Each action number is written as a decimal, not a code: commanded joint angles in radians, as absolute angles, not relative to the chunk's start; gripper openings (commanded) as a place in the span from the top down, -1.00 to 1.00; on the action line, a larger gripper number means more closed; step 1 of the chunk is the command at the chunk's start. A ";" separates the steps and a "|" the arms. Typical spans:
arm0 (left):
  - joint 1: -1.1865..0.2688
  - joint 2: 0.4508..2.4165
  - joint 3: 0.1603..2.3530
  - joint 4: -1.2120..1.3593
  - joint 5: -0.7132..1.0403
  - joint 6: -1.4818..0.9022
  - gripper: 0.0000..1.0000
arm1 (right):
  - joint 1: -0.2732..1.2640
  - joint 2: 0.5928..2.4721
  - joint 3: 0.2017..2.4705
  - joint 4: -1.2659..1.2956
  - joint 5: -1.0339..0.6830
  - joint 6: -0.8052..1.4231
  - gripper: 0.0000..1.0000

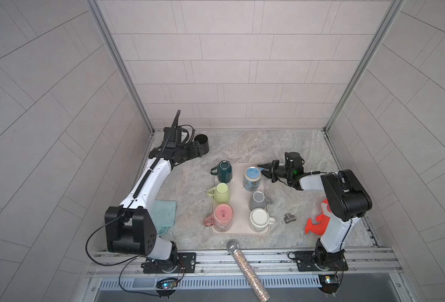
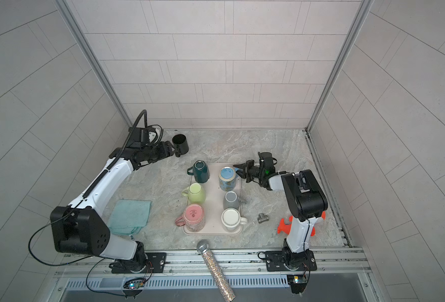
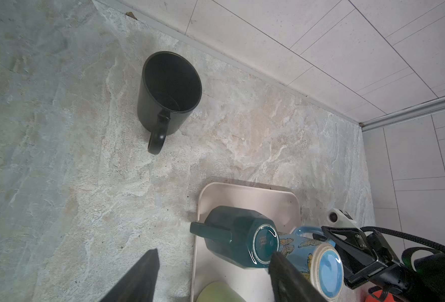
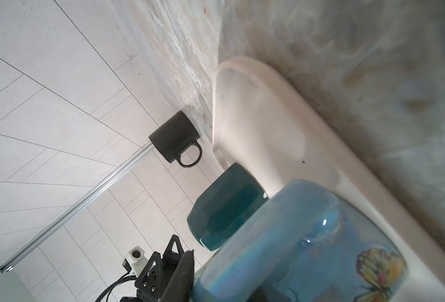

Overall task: Turn the mug right side up
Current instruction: 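Close the right gripper on the blue butterfly mug's rim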

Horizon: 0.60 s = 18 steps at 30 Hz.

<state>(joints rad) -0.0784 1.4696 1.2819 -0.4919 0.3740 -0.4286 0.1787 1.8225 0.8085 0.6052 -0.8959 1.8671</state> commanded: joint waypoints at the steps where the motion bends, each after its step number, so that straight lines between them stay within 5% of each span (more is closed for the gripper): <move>1: -0.070 1.462 1.268 -0.502 0.375 -0.417 -0.46 | 0.188 1.833 0.825 0.660 -0.870 1.951 0.54; 13: -0.066 1.460 1.267 -0.503 0.384 -0.419 -0.46 | 0.203 1.866 0.840 0.754 -0.865 1.994 1.00; 18: -0.065 1.461 1.267 -0.502 0.387 -0.422 -0.46 | 0.207 1.884 0.860 0.805 -0.865 2.009 1.00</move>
